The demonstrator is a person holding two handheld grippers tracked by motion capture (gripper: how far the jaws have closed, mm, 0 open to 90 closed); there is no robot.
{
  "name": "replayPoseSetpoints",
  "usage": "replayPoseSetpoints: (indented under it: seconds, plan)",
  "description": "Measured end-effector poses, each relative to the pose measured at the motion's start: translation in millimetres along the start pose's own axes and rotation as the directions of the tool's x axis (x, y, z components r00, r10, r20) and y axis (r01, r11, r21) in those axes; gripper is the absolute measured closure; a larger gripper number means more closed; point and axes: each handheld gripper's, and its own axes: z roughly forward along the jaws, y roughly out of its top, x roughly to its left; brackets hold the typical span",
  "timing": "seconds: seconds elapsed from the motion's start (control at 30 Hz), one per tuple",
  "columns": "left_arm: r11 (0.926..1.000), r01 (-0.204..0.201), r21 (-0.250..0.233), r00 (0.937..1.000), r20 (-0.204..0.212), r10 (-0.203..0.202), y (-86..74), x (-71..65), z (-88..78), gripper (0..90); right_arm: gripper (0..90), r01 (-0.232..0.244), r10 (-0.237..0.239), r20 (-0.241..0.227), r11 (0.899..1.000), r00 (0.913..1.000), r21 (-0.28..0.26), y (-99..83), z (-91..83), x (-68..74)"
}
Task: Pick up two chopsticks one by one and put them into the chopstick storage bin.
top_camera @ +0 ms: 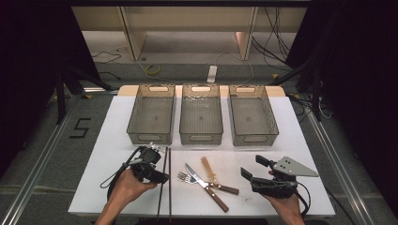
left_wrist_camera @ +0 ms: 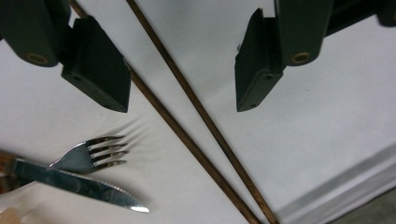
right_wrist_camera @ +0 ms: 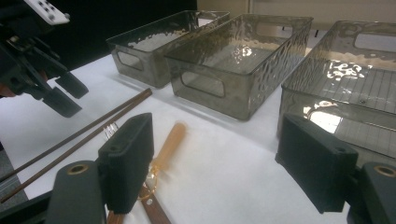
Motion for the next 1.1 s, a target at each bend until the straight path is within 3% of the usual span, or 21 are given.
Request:
replayPoseSetpoints:
  seconds: [0.07,0.4,0.6,0.7,1.1]
  plan:
    - [0.9993,-0.004,0.037,1.0000,0.001,0.004,0.8,-0.8,6.6,38.8,27.8,-0.002,0.002,-0.002,1.000,1.0000,0.000,0.0,0.1,-0.2]
    - [0.9917,-0.030,0.125,0.9995,0.003,0.030,-0.9,-1.5,18.1,50.3,28.2,0.006,-0.006,-0.010,1.000,0.9999,0.004,0.1,1.1,0.4]
    - [0.9900,-0.040,0.135,0.9992,0.016,0.038,-0.6,-3.7,20.7,55.0,28.3,0.003,-0.003,-0.010,1.000,0.9999,0.005,0.3,0.9,0.2]
    - [0.9848,-0.051,0.166,0.9987,0.006,0.051,-0.9,-5.1,26.6,56.8,28.3,0.004,-0.004,-0.012,1.000,0.9999,0.005,0.4,1.0,0.3]
    - [0.9801,-0.071,0.185,0.9971,-0.015,0.075,-0.9,-8.6,31.9,64.9,28.5,0.008,-0.008,-0.012,1.000,0.9999,0.006,0.8,0.6,0.6]
